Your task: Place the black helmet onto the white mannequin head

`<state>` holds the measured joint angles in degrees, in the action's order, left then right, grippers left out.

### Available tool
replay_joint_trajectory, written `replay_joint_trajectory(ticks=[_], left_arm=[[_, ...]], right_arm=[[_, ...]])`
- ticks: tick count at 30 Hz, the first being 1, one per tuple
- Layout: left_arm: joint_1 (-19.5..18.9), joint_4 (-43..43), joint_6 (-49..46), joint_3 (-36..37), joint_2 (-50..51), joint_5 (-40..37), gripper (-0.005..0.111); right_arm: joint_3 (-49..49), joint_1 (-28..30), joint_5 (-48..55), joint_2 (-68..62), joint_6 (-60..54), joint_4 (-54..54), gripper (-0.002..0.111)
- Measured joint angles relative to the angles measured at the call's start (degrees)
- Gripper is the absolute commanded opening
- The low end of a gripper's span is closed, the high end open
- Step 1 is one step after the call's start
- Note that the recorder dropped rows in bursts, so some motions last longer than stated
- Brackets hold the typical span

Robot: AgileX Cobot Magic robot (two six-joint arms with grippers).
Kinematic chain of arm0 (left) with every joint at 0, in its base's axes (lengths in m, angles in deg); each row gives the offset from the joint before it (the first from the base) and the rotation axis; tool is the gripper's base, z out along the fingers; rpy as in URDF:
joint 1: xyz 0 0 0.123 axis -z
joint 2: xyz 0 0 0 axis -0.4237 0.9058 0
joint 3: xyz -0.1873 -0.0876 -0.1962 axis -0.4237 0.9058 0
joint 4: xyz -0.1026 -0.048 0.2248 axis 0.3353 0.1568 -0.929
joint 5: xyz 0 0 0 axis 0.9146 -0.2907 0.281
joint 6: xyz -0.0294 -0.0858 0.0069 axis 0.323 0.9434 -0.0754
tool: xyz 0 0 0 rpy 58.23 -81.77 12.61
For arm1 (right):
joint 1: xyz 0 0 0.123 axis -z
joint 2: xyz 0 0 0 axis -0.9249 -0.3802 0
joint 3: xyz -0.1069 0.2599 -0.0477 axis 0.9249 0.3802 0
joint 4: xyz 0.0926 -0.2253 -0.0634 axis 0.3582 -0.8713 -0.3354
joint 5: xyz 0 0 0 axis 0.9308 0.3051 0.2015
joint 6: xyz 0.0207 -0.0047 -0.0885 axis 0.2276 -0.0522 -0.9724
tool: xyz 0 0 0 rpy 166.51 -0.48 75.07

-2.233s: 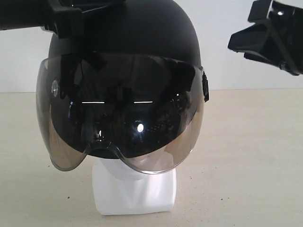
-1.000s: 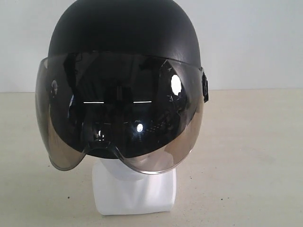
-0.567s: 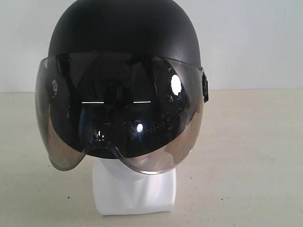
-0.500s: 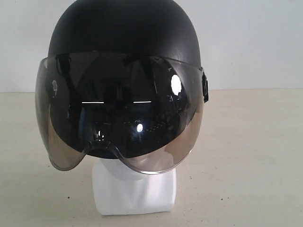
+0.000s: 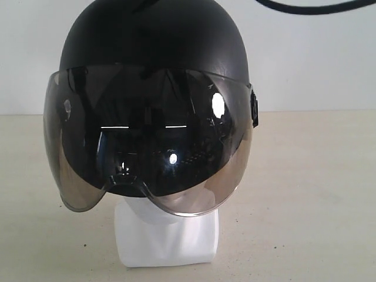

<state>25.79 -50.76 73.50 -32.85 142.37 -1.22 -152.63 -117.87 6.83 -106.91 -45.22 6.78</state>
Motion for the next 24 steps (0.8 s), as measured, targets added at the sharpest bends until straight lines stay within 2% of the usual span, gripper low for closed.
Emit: replay_joint_trajectory(ticks=[7, 16, 21, 24], left_arm=[[0.0, -0.14, 0.96, 0.0, 1.32, 0.0, 0.005], [0.13, 2.84, -0.53, 5.04, -0.1, -0.32, 0.005], [3.93, 2.59, -1.6, 5.14, -0.56, -0.07, 0.005], [4.16, 2.19, -2.0, 5.14, -0.71, 0.17, 0.005]], right_arm=[[0.0, -5.06, 0.0, 0.33, 1.4, 0.1, 0.0], [1.38, -5.2, 0.1, 2.85, 4.73, -4.65, 0.0], [1.79, -5.2, 0.22, 3.46, 5.5, -5.13, 0.0], [1.79, -5.2, 0.22, 3.46, 6.47, -5.18, 0.0]])
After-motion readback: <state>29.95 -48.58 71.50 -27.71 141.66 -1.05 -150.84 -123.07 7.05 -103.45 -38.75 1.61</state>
